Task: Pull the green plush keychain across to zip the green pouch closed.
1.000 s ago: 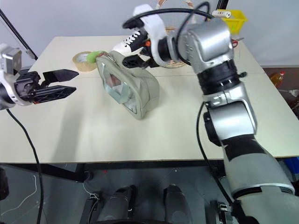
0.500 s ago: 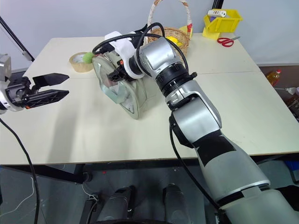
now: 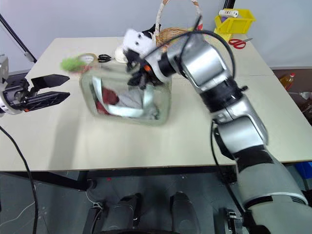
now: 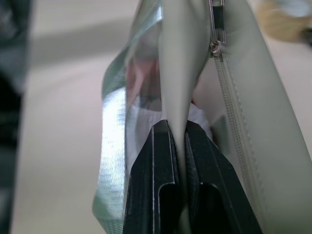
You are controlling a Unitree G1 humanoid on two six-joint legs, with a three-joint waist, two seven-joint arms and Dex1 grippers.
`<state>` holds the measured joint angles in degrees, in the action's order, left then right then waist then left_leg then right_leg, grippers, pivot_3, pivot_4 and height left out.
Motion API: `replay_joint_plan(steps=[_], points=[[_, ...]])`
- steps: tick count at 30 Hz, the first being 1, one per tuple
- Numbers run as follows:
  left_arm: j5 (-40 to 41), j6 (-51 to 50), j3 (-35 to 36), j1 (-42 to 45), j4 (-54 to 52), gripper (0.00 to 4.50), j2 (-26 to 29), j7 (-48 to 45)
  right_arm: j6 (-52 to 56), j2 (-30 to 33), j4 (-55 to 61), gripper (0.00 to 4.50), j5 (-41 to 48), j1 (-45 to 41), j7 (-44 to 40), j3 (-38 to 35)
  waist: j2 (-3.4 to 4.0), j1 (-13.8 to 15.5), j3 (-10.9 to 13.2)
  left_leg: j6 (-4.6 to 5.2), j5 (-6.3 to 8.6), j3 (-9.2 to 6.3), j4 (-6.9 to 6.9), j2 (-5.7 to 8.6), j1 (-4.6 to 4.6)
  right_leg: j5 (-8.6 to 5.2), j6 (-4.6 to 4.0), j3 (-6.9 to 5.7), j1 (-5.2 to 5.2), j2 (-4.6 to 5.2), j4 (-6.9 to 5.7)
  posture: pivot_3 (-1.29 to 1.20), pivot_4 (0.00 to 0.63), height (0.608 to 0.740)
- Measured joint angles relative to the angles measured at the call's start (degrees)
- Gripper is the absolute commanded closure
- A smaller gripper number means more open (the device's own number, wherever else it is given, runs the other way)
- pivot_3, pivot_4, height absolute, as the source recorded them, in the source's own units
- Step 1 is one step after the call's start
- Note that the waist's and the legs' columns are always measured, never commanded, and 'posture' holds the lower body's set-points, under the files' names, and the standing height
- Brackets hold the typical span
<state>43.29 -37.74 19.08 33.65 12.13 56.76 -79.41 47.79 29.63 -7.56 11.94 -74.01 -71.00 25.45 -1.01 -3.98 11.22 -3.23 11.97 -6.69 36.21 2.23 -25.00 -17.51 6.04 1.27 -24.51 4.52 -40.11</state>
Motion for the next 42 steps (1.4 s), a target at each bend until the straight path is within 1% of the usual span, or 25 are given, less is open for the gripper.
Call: replay_joint_plan(steps=[1, 3, 9, 10, 11, 12, 14, 15, 17, 18, 22, 24, 26, 27, 29, 30, 31, 33, 35, 36, 42], points=[[-0.1, 0.0, -0.1, 0.4, 0.2, 0.0, 0.0, -0.3, -1.6, 1.7, 3.6, 4.46, 0.2, 2.4, -1.7, 0.2, 0.0, -0.2, 0.0, 0.0, 0.0, 0.01, -0.01, -0.03, 0.01, 0.01, -0.01, 0.01, -0.03, -0.04, -0.03, 0.0, 0.15, 0.695], [-0.3, 0.1, -0.5, 0.6, 0.3, 0.0, 0.0, -0.6, -4.3, 2.9, 7.5, 4.46, 0.4, 5.4, -3.2, 0.3, 0.01, -0.4, 0.0, 0.0, 0.0, 0.03, -0.04, -0.07, 0.04, 0.01, -0.02, 0.03, -0.06, -0.08, -0.09, 0.0, 0.15, 0.695], [-1.0, 0.6, -2.2, 1.0, 1.0, 0.0, 0.0, -2.1, -9.3, 4.2, 14.4, 4.46, -0.7, 10.6, -2.8, 0.3, 0.0, -0.1, 0.0, -0.01, -0.01, 0.01, -0.01, -0.13, 0.07, 0.03, -0.06, 0.03, -0.03, -0.09, -0.09, 0.0, 0.15, 0.695], [-1.2, 0.6, -2.4, 1.0, 1.0, 0.0, 0.0, -2.3, -9.4, 4.6, 15.5, 3.77, -1.0, 11.1, -2.6, 0.3, 0.0, 0.0, 0.0, -0.01, -0.01, 0.01, 0.0, -0.13, 0.07, 0.03, -0.06, 0.03, -0.01, -0.07, -0.08, 0.0, 0.15, 0.695], [-1.4, 0.6, -2.6, 1.0, 1.0, 0.0, 0.0, -2.6, -9.0, 4.7, 16.3, 3.44, -1.3, 11.4, -2.2, 0.3, 0.0, 0.0, 0.0, -0.01, -0.01, 0.0, 0.01, -0.13, 0.07, 0.03, -0.06, 0.03, -0.01, -0.06, -0.08, 0.0, 0.15, 0.695], [-1.5, 0.6, -2.7, 1.0, 1.0, 0.0, 0.0, -2.7, -8.2, 4.7, 16.6, 2.96, -1.7, 11.6, -1.7, 0.3, 0.0, 0.0, 0.0, -0.01, -0.01, 0.0, 0.01, -0.12, 0.07, 0.03, -0.06, 0.03, 0.0, -0.07, -0.08, 0.0, 0.15, 0.695], [-1.6, 0.7, -2.7, 1.0, 0.8, 0.0, 0.0, -2.8, -5.9, 5.0, 17.3, 1.96, -1.5, 11.8, -0.8, 0.2, 0.0, 0.0, 0.0, -0.02, -0.02, -0.01, 0.01, -0.16, 0.07, 0.03, -0.07, 0.03, -0.01, -0.06, -0.08, 0.0, 0.15, 0.695], [-1.7, 0.7, -2.8, 1.0, 0.7, 0.0, 0.0, -2.9, -4.4, 5.5, 17.9, 1.36, -1.0, 11.9, -0.8, -0.2, 0.0, 0.1, 0.0, -0.02, -0.02, -0.01, 0.01, -0.17, 0.07, 0.03, -0.07, 0.03, 0.0, -0.04, -0.08, 0.0, 0.15, 0.695], [-2.0, 0.7, -3.0, 1.0, 0.7, 0.0, 0.0, -3.0, -1.2, 7.1, 19.7, 0.33, 0.9, 12.0, -0.8, -2.4, 0.0, 0.1, 0.0, -0.02, -0.02, 0.0, 0.0, -0.15, 0.07, 0.02, -0.06, 0.03, 0.01, 0.01, -0.06, 0.0, 0.15, 0.695], [-2.1, 0.7, -3.0, 1.0, 0.8, 0.0, 0.0, -3.2, 0.3, 8.1, 20.5, 0.06, 1.9, 11.9, -0.9, -3.8, 0.0, 0.2, 0.0, -0.02, -0.02, -0.01, 0.01, -0.15, 0.07, 0.02, -0.06, 0.03, 0.03, 0.02, -0.02, 0.0, 0.15, 0.695], [-2.4, 0.7, -3.3, 1.1, 0.9, 0.0, 0.0, -4.0, 5.3, 14.1, 24.5, 0.06, 6.6, 11.7, -2.5, -8.8, 0.0, 0.5, 0.0, -0.01, -0.01, 0.0, 0.01, -0.13, 0.07, 0.02, -0.06, 0.02, 0.04, 0.03, -0.02, 0.0, 0.15, 0.695], [-2.6, 0.6, -3.7, 1.2, 1.0, 0.0, 0.0, -4.4, 6.7, 17.4, 26.5, 0.06, 8.3, 11.8, -3.1, -11.0, 0.0, 0.7, 0.0, -0.01, -0.01, 0.0, 0.01, -0.13, 0.07, 0.02, -0.06, 0.02, 0.05, 0.03, -0.01, 0.0, 0.15, 0.695], [-2.7, 0.7, -4.1, 1.4, 1.1, 0.0, -0.1, -4.5, 6.9, 19.3, 28.1, 0.06, 9.3, 12.6, -3.1, -12.0, -0.01, 0.6, 0.0, -0.01, -0.01, 0.01, 0.0, -0.14, 0.08, 0.02, -0.06, 0.02, 0.06, 0.01, -0.01, 0.0, 0.15, 0.695], [-2.8, 0.7, -4.3, 1.6, 1.2, 0.0, -0.1, -4.6, 6.7, 20.2, 28.6, 0.28, 9.2, 13.7, -2.9, -12.0, -0.02, 0.6, 0.0, -0.01, -0.01, 0.01, 0.0, -0.14, 0.1, 0.02, -0.06, 0.02, 0.07, 0.0, -0.01, 0.0, 0.15, 0.695], [-2.8, 0.8, -4.6, 1.7, 1.3, 0.0, -0.1, -4.8, 5.6, 21.7, 28.4, 0.93, 8.2, 16.4, -2.1, -11.1, -0.02, 0.6, 0.0, -0.01, -0.01, 0.04, 0.01, -0.14, 0.1, 0.02, -0.06, 0.03, 0.07, 0.02, -0.01, 0.0, 0.15, 0.695], [-2.8, 0.8, -4.8, 1.7, 1.4, 0.0, -0.1, -4.9, 5.0, 22.0, 28.0, 1.37, 7.6, 17.3, -1.7, -10.5, -0.01, 0.6, 0.0, -0.01, -0.01, 0.05, 0.01, -0.13, 0.1, 0.02, -0.06, 0.05, 0.07, 0.02, -0.01, 0.0, 0.15, 0.695], [-2.9, 0.8, -4.9, 1.9, 1.5, 0.0, -0.2, -5.0, 3.9, 22.1, 27.6, 1.97, 6.8, 18.0, -1.1, -10.0, -0.01, 0.6, 0.0, -0.01, -0.01, 0.05, 0.0, -0.13, 0.1, 0.02, -0.06, 0.05, 0.07, 0.02, -0.01, 0.0, 0.15, 0.695], [-2.9, 0.8, -5.1, 2.6, 1.8, 0.0, -0.4, -5.2, 1.9, 21.9, 27.3, 2.98, 4.8, 19.0, 0.7, -8.5, -0.01, 0.6, 0.0, -0.01, -0.01, 0.04, 0.0, -0.14, 0.1, 0.02, -0.06, 0.04, 0.06, 0.01, -0.01, 0.0, 0.15, 0.695], [-3.1, 0.8, -5.3, 2.8, 1.8, 0.0, -0.4, -5.4, 0.8, 20.9, 26.2, 4.09, 3.3, 19.4, 2.3, -7.3, -0.01, 0.5, 0.0, -0.01, -0.02, 0.04, 0.01, -0.14, 0.1, 0.02, -0.06, 0.05, 0.06, 0.02, -0.01, 0.0, 0.15, 0.695], [-3.3, 0.8, -5.6, 2.8, 1.8, 0.0, -0.4, -5.5, 0.3, 20.7, 25.7, 4.44, 2.8, 19.4, 2.8, -7.2, -0.01, 0.5, 0.0, -0.01, -0.02, 0.04, 0.01, -0.14, 0.1, 0.02, -0.06, 0.05, 0.06, 0.02, -0.01, 0.0, 0.15, 0.695], [-6.6, 2.4, -7.8, 1.9, 1.8, 0.0, -0.1, -6.0, 1.0, 20.3, 26.1, 4.44, 3.2, 19.5, 4.1, -7.8, -0.01, 0.7, 0.0, -0.01, -0.02, 0.03, 0.01, -0.14, 0.1, 0.02, -0.06, 0.04, 0.07, 0.01, -0.01, 0.0, 0.15, 0.695]])
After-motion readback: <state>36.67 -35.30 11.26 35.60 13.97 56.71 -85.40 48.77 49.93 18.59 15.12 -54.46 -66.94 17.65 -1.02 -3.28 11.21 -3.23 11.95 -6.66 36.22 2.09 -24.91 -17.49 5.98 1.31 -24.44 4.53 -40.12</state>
